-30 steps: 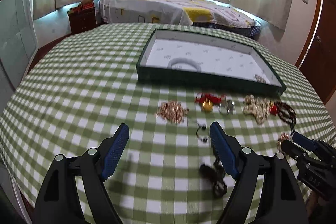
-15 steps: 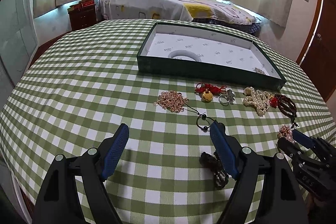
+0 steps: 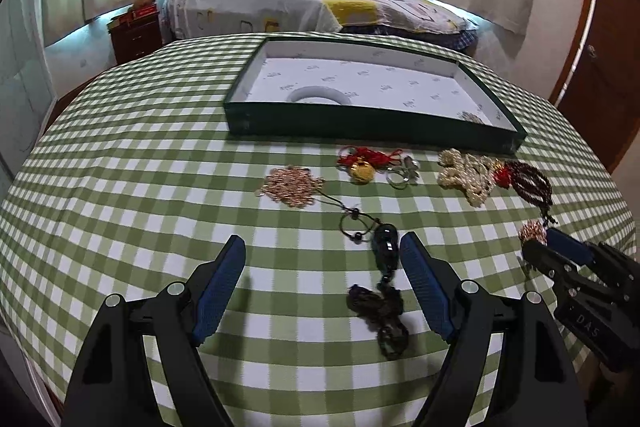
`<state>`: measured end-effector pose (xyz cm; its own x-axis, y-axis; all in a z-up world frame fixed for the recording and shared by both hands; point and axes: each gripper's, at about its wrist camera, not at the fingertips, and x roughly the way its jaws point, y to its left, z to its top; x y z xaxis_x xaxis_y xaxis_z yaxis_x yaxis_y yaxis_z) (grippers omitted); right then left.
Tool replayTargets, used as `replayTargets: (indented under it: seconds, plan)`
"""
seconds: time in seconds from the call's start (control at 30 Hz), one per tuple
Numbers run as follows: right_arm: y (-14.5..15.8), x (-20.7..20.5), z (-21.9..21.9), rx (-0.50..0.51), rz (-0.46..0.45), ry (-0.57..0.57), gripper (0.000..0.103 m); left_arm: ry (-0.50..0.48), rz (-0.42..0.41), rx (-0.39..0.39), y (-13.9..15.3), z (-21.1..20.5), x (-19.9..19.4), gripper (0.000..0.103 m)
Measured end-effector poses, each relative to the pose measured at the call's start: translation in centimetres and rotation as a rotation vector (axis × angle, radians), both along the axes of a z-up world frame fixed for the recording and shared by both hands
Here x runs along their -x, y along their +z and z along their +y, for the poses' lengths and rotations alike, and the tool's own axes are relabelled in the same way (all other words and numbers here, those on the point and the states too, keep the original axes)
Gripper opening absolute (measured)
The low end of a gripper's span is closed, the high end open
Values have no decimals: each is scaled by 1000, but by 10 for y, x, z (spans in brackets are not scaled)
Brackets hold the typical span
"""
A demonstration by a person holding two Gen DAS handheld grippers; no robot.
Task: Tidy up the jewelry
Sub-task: 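Open both tools to release the bangle and hairpin, then withdraw, then grasp the black cord pendant with the left tool while the right tool grasps the pearl brooch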
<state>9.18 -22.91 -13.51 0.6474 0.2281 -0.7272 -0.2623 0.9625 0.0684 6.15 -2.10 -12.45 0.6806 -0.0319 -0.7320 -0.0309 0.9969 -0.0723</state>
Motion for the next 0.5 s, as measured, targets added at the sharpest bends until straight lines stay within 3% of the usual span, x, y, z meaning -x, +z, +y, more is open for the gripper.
replayTargets:
  seconds: [0.43,0.5]
  plan:
    - [3,1,1,-8,-5,1,39,-37,7,-11,-2,-9,-1,76]
    - [2,1,1,-8,-5,0,39,-39,16,-13,-4,-9,-5,69]
